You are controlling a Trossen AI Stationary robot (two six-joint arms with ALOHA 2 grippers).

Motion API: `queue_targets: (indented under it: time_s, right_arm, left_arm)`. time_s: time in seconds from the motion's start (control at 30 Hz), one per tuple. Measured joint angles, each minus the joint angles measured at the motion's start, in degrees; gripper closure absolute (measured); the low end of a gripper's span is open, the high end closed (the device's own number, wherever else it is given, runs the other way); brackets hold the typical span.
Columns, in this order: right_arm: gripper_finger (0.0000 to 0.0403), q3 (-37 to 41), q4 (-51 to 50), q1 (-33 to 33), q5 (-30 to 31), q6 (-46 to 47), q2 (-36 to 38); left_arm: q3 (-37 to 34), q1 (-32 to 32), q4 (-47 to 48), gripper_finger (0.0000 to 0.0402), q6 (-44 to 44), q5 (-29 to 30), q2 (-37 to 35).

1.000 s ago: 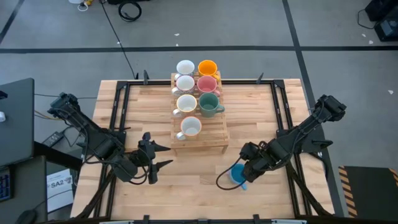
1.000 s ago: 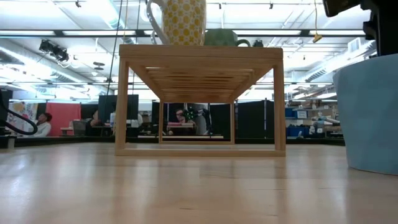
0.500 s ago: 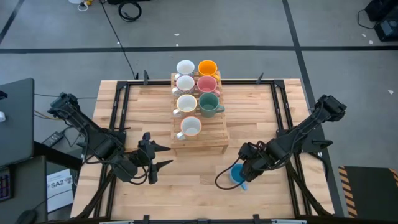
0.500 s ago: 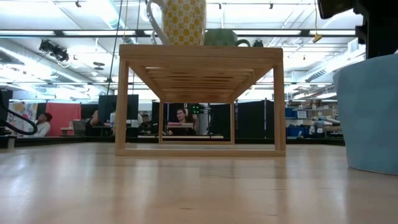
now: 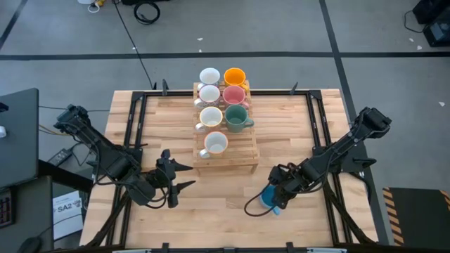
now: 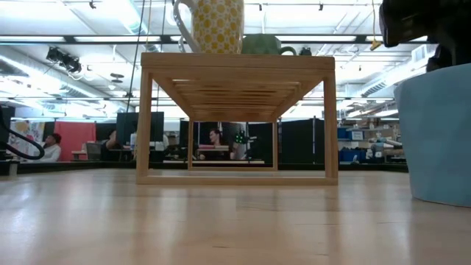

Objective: Place coffee mugs
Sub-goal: Put the blue cup on the shelf aligned with the other green cup

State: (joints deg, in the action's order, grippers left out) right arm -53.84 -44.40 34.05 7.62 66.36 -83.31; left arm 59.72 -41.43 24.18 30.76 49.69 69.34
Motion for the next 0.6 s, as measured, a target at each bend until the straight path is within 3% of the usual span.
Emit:
queue_targets:
  time_s: [0.2,0.5,0.6]
  right_arm:
    - [0.0281,0.0,-0.2,-0.73,-0.69,-2.9,0.0]
    - [0.0375,0.0,-0.4,-2.61,-1.89,-11.74,0.0]
    - [0.038,-0.04,-0.18,-3.42,-1.97,-16.54,0.0]
  left_arm:
    - [-0.02,-0.01,-0.01,0.0178,0.0,0.0,0.0]
    - [0.0,-0.02,-0.02,0.0178,0.0,0.02,0.0]
    - [0.0,0.0,-0.01,0.0178,0.0,0.01,0.0]
